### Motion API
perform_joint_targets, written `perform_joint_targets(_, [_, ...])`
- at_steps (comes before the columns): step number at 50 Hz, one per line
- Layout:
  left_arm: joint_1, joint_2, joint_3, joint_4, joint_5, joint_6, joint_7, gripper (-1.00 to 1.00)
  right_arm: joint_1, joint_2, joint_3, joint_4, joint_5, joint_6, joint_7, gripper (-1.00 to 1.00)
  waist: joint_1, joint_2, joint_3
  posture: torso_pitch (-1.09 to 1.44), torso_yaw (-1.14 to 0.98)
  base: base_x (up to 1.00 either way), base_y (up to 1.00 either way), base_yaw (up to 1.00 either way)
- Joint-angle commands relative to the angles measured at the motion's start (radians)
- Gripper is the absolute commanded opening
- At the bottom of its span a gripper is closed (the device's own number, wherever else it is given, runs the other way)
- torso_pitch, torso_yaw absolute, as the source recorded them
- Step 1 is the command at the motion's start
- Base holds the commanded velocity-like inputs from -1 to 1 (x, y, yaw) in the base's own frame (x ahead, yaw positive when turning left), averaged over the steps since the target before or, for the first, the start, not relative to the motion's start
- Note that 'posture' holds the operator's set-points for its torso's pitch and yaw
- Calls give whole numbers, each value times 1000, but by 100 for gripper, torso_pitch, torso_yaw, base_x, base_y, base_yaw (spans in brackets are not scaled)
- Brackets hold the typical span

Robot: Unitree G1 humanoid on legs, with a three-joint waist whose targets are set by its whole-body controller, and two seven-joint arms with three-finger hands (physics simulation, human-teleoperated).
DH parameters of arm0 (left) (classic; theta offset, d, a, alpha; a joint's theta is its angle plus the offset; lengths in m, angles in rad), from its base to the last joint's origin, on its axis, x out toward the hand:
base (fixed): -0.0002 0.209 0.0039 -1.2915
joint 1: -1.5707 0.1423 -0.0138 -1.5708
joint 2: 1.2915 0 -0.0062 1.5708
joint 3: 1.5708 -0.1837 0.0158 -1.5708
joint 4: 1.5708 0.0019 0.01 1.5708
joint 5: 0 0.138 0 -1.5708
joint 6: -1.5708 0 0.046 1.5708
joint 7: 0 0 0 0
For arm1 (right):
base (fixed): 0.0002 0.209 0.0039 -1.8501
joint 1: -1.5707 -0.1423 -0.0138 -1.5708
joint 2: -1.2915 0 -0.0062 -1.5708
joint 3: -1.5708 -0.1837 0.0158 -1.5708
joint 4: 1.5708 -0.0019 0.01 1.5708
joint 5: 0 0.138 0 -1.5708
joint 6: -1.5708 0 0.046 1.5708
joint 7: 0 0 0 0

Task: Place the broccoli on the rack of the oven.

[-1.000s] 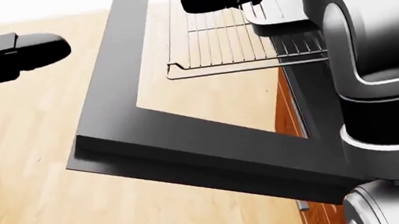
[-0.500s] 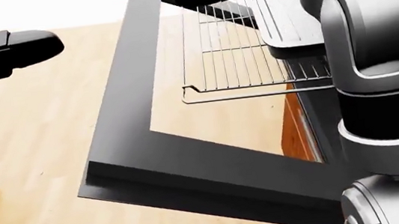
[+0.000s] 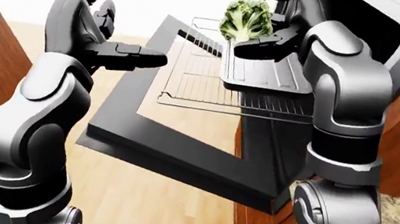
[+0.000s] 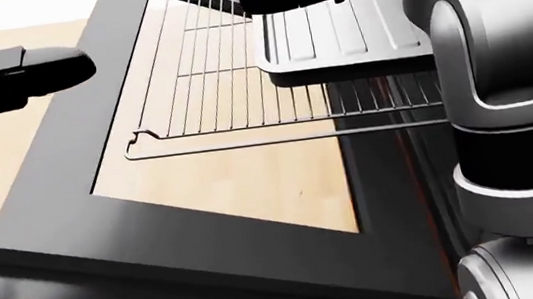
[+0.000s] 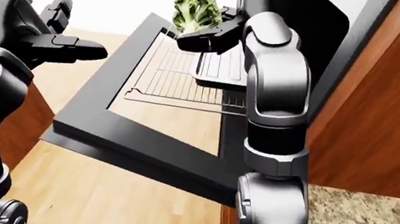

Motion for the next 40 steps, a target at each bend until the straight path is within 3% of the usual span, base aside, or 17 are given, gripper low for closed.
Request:
perform_joint_targets(1, [-26,13,12,-19,2,-24,0,100,-39,-7,-6,-23,-3,-24,-4,-100,6,-9,-50,0,0,8,23,0])
perform_joint_targets(5, [-24,12,11,-15,5,-30,-2,100,-49,-9,-7,-16,-4,-26,-6,-100,5,-26,-50,0,0,9,22,0])
perform_joint_targets(6, [-26,12,12,-17,3,-25,-1,100,-51,-8,-8,-14,-3,-30,-7,-100,2,-21,-31,0,0,0,0,0])
perform_joint_targets(9, [-25,12,11,-16,4,-27,-1,100,-52,-8,-10,-10,-1,-31,-12,-100,-7,0,-18,0,0,0,0,0])
perform_joint_targets(11, [-25,12,12,-14,4,-28,-1,100,-58,-11,-10,-3,-2,-32,-13,-100,-15,26,-20,0,0,0,0,0])
perform_joint_targets(12, [-26,12,10,-14,4,-28,-1,100,-60,-12,-11,-4,-1,-28,-14,-100,-15,52,-41,0,0,13,0,0])
perform_joint_targets(13, [-26,12,11,-14,4,-28,-1,100,-60,-13,-10,-4,-1,-28,-13,-100,-19,91,-40,0,0,16,0,0])
perform_joint_targets(14, [-26,12,10,-13,5,-29,-2,100,-59,-13,-9,-5,-2,-26,-13,-100,-16,41,-27,0,0,15,0,0])
perform_joint_targets(16, [-26,13,12,-15,4,-26,-1,100,-55,-12,-9,-6,-1,-27,-13,-100,-14,73,-35,0,0,17,0,0])
perform_joint_targets(18, [-26,12,11,-14,4,-28,-1,100,-55,-13,-9,-6,-1,-25,-12,-100,-11,78,-40,0,0,16,0,0])
perform_joint_targets(25, [-26,13,13,-18,2,-24,0,100,-50,-11,-8,-15,-2,-19,-11,-100,-8,38,-35,0,0,16,0,0])
perform_joint_targets(28, [-27,13,13,-21,0,-20,2,100,-54,-11,-8,-14,-2,-18,-10,-100,-3,-4,-41,0,0,16,0,0])
perform_joint_targets(30, [-27,13,12,-21,0,-21,2,100,-53,-11,-9,-13,-1,-21,-10,-100,0,-64,-58,0,0,16,0,0])
perform_joint_targets(31, [-27,13,12,-20,1,-22,2,100,-53,-11,-8,-13,-2,-21,-10,-100,-6,-16,-44,0,0,16,0,0])
perform_joint_targets(33, [-27,13,12,-22,0,-20,3,100,-55,-11,-11,-13,0,-24,-12,-100,0,-31,-43,0,0,14,0,0])
perform_joint_targets(36, [-26,13,12,-22,0,-22,2,100,-55,-11,-10,-12,1,-27,-15,-100,2,-18,-34,0,0,2,0,0])
perform_joint_targets(40, [-26,16,15,-19,-1,-23,1,100,-69,-16,-9,12,-1,-42,-15,-100,-10,31,-20,0,0,0,0,0])
